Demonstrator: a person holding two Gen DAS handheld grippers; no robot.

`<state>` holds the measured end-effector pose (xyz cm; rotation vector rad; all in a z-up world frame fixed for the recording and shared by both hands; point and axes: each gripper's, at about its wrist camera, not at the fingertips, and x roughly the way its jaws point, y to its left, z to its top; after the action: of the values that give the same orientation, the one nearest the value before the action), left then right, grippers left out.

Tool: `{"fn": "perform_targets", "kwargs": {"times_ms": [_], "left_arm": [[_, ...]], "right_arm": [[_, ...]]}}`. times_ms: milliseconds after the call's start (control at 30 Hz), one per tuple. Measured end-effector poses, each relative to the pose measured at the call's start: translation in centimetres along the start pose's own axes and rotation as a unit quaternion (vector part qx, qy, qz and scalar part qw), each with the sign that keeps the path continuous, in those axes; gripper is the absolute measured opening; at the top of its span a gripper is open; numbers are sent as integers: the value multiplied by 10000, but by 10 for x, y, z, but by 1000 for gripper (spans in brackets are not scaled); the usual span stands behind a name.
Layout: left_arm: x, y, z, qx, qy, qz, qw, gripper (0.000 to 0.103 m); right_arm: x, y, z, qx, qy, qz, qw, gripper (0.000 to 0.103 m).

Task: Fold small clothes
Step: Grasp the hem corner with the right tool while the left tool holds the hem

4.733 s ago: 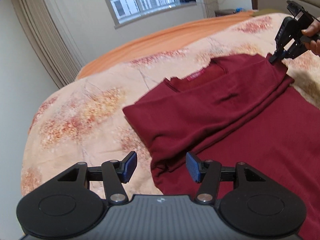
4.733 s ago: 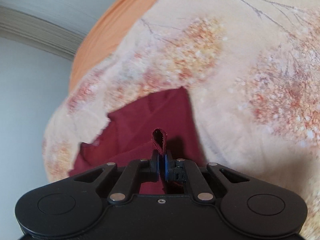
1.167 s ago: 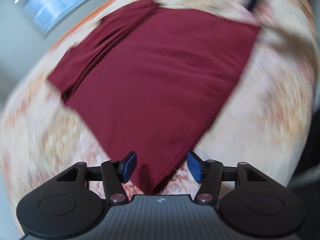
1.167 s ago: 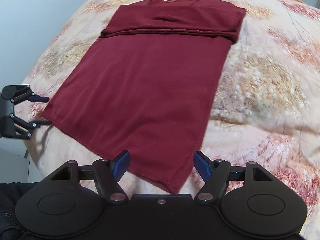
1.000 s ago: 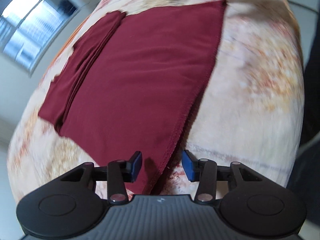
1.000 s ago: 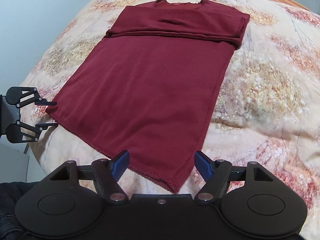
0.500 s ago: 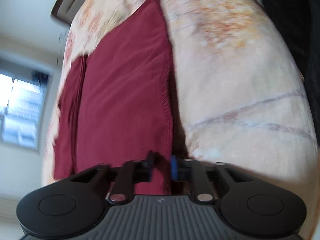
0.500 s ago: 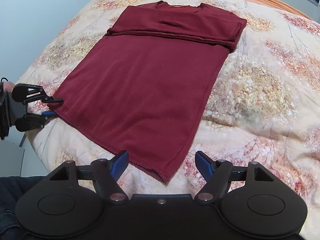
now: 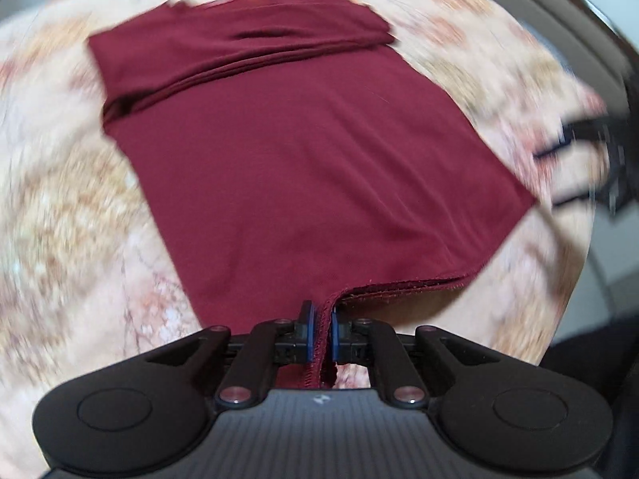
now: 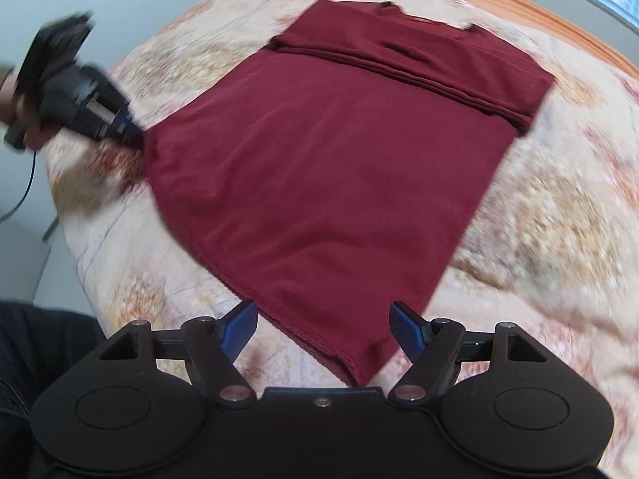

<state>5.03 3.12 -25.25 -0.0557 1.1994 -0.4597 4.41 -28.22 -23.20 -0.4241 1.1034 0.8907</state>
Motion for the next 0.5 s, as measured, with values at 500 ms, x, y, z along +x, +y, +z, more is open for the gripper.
{"fn": "perform_targets", "kwargs": {"times_ms": [500], "left_arm": [[3,54,23,-1731,-301,-599,9826,8]], "right_arm": [[43,42,-13,-2518,552,-430,9653,58]]}}
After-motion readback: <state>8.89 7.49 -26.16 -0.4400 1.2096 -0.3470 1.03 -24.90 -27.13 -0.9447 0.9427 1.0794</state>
